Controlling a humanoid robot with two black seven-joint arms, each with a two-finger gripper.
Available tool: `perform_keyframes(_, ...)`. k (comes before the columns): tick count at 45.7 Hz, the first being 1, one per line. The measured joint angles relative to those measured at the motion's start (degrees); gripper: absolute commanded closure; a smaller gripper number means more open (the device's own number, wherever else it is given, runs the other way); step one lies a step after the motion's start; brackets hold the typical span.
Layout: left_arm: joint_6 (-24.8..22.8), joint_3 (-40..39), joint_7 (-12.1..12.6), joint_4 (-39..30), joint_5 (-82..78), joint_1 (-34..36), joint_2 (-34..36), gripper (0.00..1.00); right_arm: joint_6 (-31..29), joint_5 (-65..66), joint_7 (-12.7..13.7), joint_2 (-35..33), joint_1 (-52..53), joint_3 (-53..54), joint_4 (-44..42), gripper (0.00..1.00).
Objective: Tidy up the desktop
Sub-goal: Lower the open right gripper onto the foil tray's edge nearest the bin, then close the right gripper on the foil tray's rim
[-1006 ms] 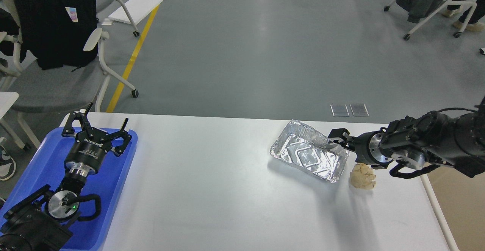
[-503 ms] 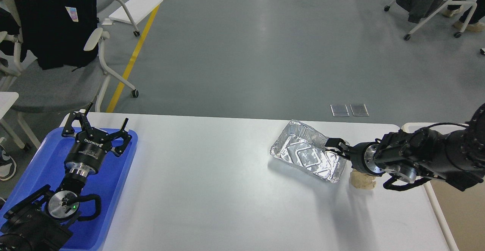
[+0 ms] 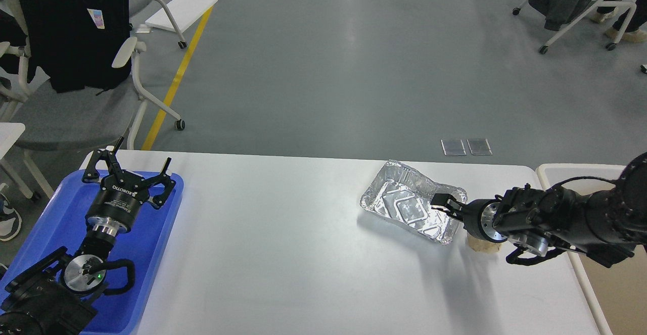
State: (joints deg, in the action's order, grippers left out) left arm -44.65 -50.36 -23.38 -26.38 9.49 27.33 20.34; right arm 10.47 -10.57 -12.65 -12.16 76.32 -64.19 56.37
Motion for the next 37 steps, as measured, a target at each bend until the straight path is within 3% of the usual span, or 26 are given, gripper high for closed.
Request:
perform_keyframes(20,0.0,0.0,0.0,0.0,0.0,0.0,0.0,0.01,0.5,1.8,0.0,0.4,-4.8,1.5,-4.6,0.39)
perform_keyframes(34,0.0,0.0,0.0,0.0,0.0,0.0,0.0,0.01,1.3,3.7,0.0,1.0,-6.9,2.1,-6.2,0.40)
perform_keyframes(37,0.0,0.0,0.0,0.0,0.0,0.0,0.0,0.01,1.4,4.0,0.0,1.2,-7.2,2.2,-6.4,0.46)
